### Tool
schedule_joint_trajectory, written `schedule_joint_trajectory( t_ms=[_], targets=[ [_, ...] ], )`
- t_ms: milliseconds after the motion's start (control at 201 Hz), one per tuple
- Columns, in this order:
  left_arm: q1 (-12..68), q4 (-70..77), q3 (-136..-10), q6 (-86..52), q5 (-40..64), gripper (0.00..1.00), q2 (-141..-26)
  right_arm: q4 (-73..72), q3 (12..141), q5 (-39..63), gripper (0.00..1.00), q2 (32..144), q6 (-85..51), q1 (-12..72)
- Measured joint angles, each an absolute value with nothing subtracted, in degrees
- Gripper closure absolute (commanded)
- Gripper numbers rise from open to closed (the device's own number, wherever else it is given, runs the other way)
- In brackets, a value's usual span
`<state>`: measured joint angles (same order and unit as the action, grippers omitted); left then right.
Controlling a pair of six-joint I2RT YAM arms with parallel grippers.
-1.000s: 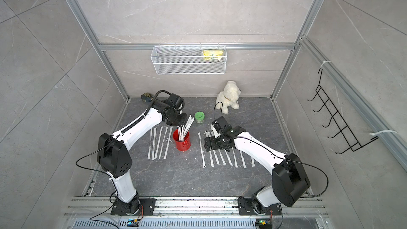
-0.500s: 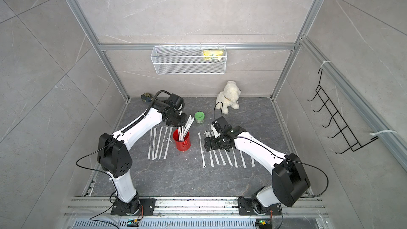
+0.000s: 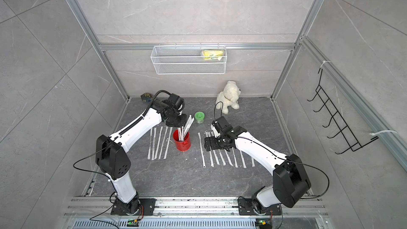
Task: Take the straws out of the storage container
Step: Pick up the straw from the container.
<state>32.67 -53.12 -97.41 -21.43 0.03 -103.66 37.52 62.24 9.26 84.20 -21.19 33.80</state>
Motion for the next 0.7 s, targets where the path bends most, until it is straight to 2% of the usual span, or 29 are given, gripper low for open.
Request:
schedule_joint_trajectory(
  t_ms=[348, 697],
  targets=[
    [32.93, -55.83, -99.77, -21.41, -1.02, 0.93, -101.73, 37.91, 62.61, 9.43, 0.0, 84.2, -21.19, 33.8],
    [32.93, -62.98, -112.46, -19.62, -4.64, 0.93, -100.27, 39.03, 64.12, 9.5, 0.0, 83.88, -21.17, 33.82]
  ],
)
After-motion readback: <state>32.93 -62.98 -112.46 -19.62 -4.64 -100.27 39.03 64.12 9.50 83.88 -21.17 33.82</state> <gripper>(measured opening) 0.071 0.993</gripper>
